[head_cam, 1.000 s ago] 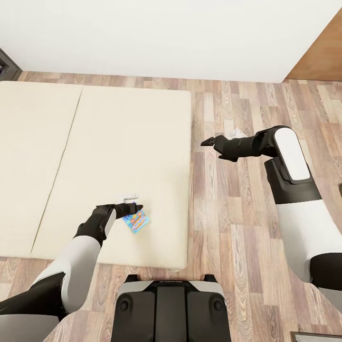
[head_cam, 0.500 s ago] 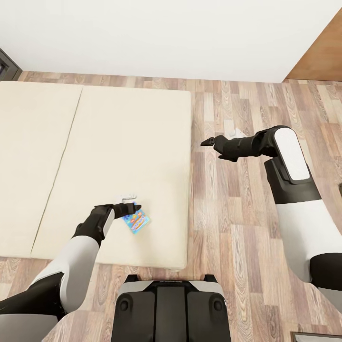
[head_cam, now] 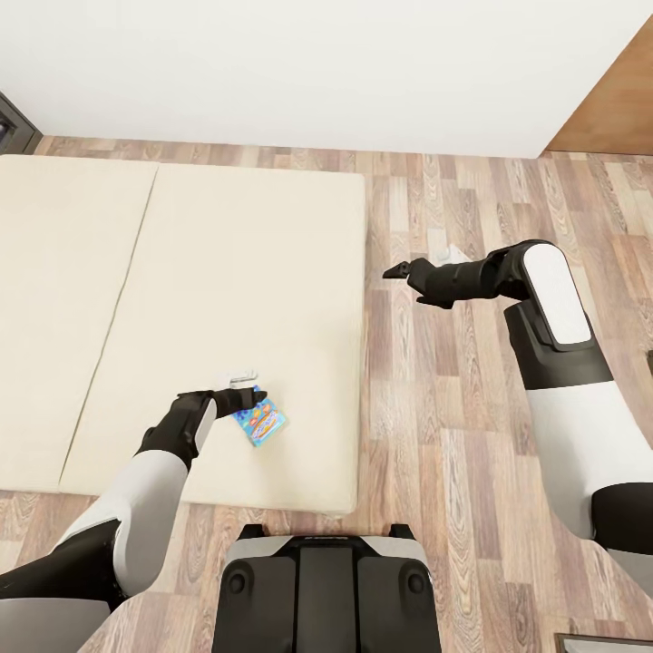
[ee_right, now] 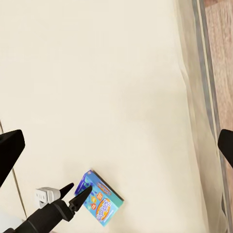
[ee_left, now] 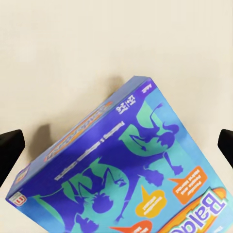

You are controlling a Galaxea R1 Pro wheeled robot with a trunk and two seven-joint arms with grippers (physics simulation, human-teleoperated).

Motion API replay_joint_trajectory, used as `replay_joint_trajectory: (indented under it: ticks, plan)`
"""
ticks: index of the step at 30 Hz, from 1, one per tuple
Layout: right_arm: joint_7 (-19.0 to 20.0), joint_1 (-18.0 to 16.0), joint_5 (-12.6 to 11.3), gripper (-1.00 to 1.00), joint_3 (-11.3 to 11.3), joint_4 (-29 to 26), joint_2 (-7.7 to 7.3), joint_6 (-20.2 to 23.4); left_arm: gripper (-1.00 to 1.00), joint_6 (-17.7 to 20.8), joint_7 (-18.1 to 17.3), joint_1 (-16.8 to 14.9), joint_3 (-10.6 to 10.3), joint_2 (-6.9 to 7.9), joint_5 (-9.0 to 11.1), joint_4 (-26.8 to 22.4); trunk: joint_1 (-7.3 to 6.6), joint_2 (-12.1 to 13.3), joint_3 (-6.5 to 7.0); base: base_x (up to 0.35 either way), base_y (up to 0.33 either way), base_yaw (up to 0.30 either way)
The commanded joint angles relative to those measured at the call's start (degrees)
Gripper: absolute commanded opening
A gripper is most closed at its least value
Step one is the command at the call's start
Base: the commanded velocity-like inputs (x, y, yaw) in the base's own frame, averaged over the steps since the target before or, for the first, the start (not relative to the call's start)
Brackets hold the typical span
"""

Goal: Put all the toys in the child's room - the three board games (two on the bed and one on the table), the two jigsaw puzzles on the table, and the tennis ball on the table - inside the toy box on the table in the child's room.

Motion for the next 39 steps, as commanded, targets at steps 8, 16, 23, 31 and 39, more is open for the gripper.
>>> replay_joint_trajectory:
  ticks: [8,16,23,31,39]
  plan:
    - [-0.6,0.0,-0.5,1.0,0.1,0.0,-0.06,0.0,1.0,0.3,-0.5,0.0,0.5,-0.09,-0.6,-0.1,0.03,-0.1,-0.07,0.0,0.0,0.0]
    - [-0.6,-0.1,-0.5,1.0,0.1,0.0,-0.05,0.0,1.0,0.3,-0.4,0.0,0.4,-0.09,-0.6,0.2,0.03,-0.1,-0.07,0.0,0.0,0.0]
    - [-0.6,-0.1,-0.5,1.0,0.1,0.0,-0.09,0.0,1.0,0.3,-0.4,0.0,0.4,-0.09,-0.6,0.3,0.03,-0.1,-0.07,0.0,0.0,0.0]
    - [-0.6,-0.1,-0.5,1.0,0.1,-0.1,-0.1,0.0,1.0,0.3,-0.4,0.0,0.4,0.05,-0.6,0.4,0.03,-0.1,-0.07,0.0,0.0,0.0]
    - [-0.6,-0.1,-0.6,1.0,0.1,-0.1,-0.11,0.0,1.0,0.4,-0.4,0.1,0.4,0.48,-0.6,0.5,0.03,-0.1,-0.07,0.0,0.0,0.0]
